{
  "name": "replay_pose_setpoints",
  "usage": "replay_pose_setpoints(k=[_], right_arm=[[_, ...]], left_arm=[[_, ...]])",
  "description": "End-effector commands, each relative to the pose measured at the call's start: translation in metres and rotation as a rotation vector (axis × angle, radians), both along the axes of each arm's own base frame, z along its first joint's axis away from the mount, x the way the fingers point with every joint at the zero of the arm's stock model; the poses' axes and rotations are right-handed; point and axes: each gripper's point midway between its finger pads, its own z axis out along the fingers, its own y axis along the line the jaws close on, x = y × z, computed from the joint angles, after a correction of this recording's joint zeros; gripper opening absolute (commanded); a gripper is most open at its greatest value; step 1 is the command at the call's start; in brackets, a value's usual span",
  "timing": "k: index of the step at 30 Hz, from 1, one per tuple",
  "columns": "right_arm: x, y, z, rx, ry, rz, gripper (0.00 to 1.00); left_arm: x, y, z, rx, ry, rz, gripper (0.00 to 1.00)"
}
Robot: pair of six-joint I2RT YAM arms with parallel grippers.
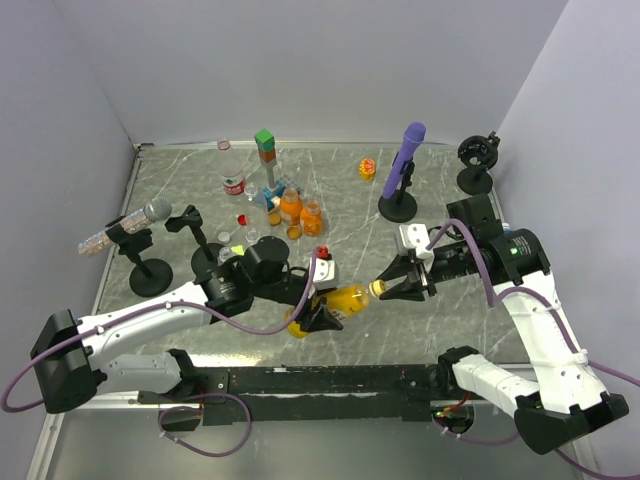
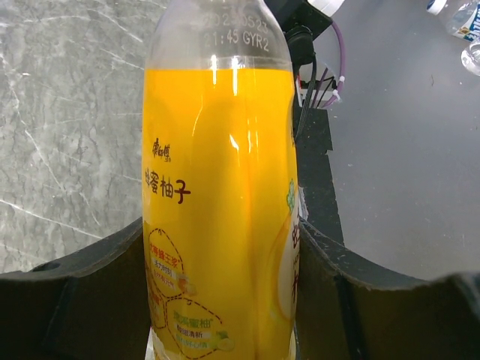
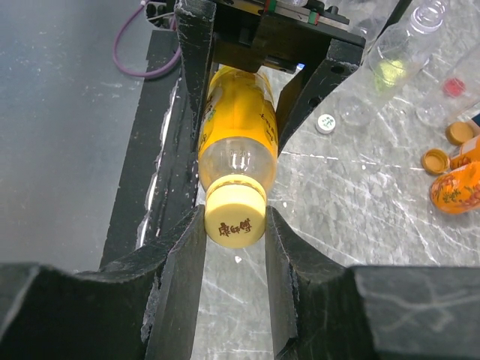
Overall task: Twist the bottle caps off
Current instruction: Unscrew the bottle cap from the plastic bottle.
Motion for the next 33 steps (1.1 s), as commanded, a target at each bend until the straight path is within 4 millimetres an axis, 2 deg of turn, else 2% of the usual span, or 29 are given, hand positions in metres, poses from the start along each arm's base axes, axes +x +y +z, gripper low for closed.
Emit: replay_pose_setpoints(k=[1, 19, 24, 28, 33], right_arm=[[-0.018, -0.006, 0.01, 0.003, 0.022, 0.004, 0.16], [-0.021, -0.008, 0.02, 0.029, 0.044, 0.003, 0.17], [-0.019, -0.005, 0.0, 0.003, 0.129, -0.011, 0.35], [-0.016, -0.001, 0.0, 0.018, 0.178, -0.035, 0.48], [-0.011, -0.002, 0.006, 0.004, 0.2, -0.093, 0.71]], left_arm=[[0.004, 0.005, 0.032, -0.074, -0.068, 0.018, 0.03], [0.007, 0.007, 0.033, -0.082, -0.08, 0.04, 0.03], [0.012, 0.004, 0.034, -0.096, -0.077, 0.071, 0.03], [0.018, -0.002, 0.037, -0.112, -0.079, 0.091, 0.03], [0.021, -0.004, 0.034, -0.102, -0.073, 0.1, 0.03]])
